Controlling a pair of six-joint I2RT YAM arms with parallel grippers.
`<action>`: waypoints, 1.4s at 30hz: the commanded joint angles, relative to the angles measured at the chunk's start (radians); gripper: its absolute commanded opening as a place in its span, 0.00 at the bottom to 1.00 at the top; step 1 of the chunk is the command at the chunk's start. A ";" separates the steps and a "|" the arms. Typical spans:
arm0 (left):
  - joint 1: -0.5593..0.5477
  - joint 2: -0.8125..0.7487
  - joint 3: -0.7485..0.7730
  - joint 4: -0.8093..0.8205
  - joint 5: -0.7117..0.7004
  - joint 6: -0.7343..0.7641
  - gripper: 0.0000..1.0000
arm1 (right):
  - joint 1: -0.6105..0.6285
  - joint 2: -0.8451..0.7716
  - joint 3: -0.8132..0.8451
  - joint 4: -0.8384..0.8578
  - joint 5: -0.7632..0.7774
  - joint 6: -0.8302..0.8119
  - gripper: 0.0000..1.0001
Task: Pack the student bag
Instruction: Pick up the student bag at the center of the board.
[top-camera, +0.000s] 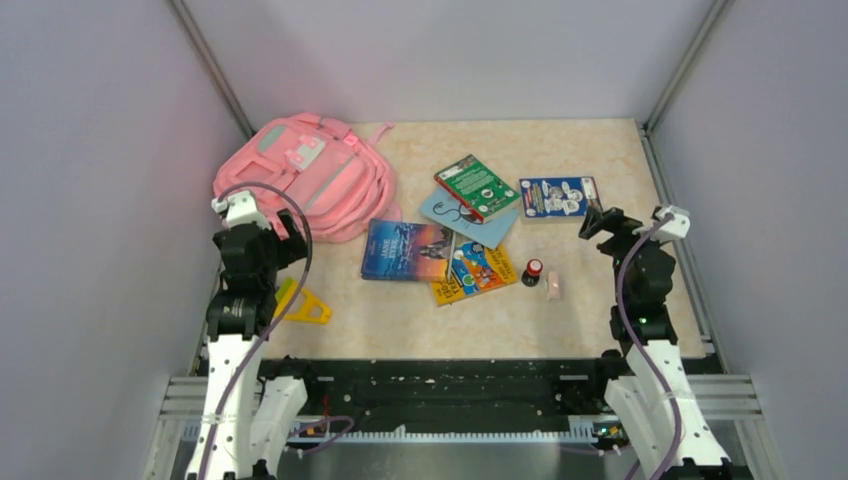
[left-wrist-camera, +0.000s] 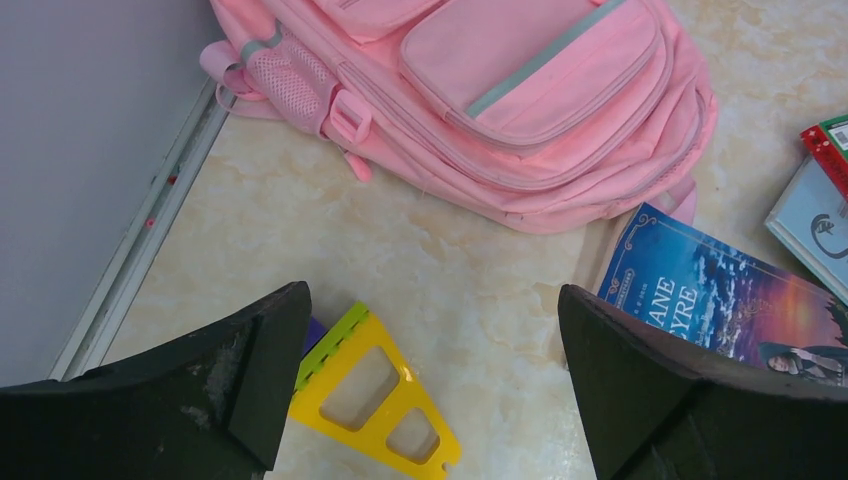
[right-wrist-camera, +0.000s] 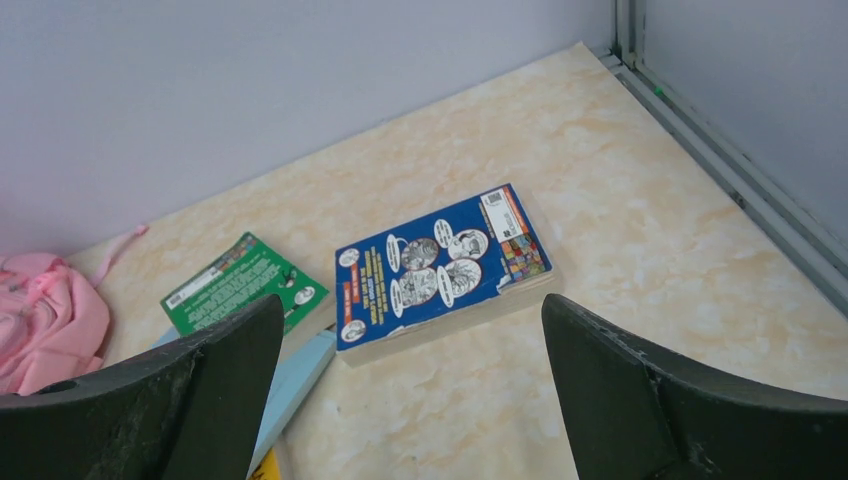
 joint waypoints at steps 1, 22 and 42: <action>0.005 0.023 0.034 0.030 -0.014 -0.006 0.98 | -0.009 -0.062 -0.030 0.052 -0.015 0.017 0.99; -0.026 0.242 0.110 0.006 0.156 0.085 0.97 | -0.009 -0.050 0.023 -0.014 -0.109 0.024 0.99; -0.357 1.102 0.695 -0.241 -0.078 0.171 0.98 | -0.009 -0.037 0.035 -0.026 -0.188 0.032 0.99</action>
